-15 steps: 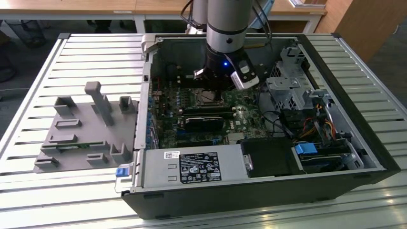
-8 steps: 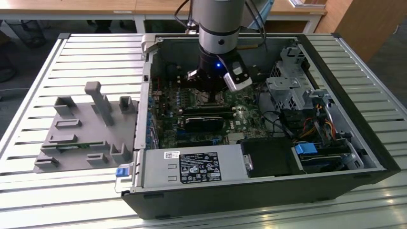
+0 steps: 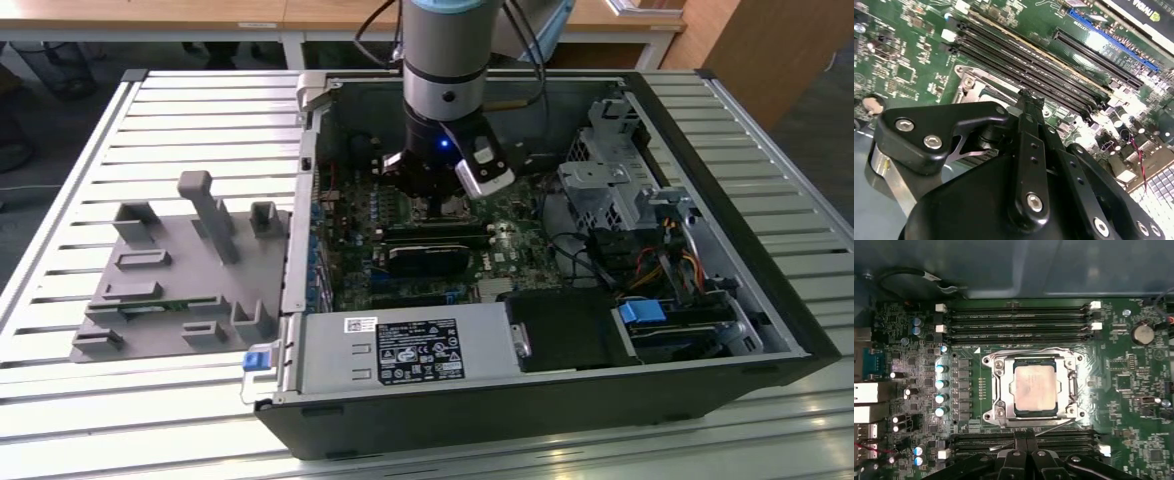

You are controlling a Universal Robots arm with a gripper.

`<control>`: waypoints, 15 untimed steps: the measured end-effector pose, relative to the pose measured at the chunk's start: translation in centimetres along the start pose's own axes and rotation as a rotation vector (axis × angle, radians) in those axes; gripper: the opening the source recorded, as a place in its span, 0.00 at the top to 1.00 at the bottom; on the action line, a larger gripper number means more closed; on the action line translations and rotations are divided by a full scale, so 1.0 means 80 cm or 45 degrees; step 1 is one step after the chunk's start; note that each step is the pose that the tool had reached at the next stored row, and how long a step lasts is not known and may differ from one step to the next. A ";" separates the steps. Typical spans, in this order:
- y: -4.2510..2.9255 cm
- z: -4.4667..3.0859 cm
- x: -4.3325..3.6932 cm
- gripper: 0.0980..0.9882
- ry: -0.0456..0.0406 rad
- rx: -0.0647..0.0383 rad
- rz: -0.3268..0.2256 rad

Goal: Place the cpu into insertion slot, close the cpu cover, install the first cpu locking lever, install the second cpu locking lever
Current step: 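Install the second cpu locking lever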

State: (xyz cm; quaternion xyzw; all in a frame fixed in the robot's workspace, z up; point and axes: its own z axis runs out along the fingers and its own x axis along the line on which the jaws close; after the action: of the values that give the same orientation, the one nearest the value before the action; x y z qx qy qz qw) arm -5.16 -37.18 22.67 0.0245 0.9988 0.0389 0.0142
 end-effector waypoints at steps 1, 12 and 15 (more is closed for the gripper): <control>-0.0002 0.0022 0.001 0.99 0.000 -0.001 0.000; -0.0147 0.0114 0.007 0.99 0.003 -0.054 0.002; -0.0180 0.0113 0.012 0.99 0.003 -0.065 0.001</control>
State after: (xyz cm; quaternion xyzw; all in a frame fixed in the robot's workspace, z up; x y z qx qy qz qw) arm -6.15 -38.50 21.63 0.0246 0.9975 0.0644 0.0135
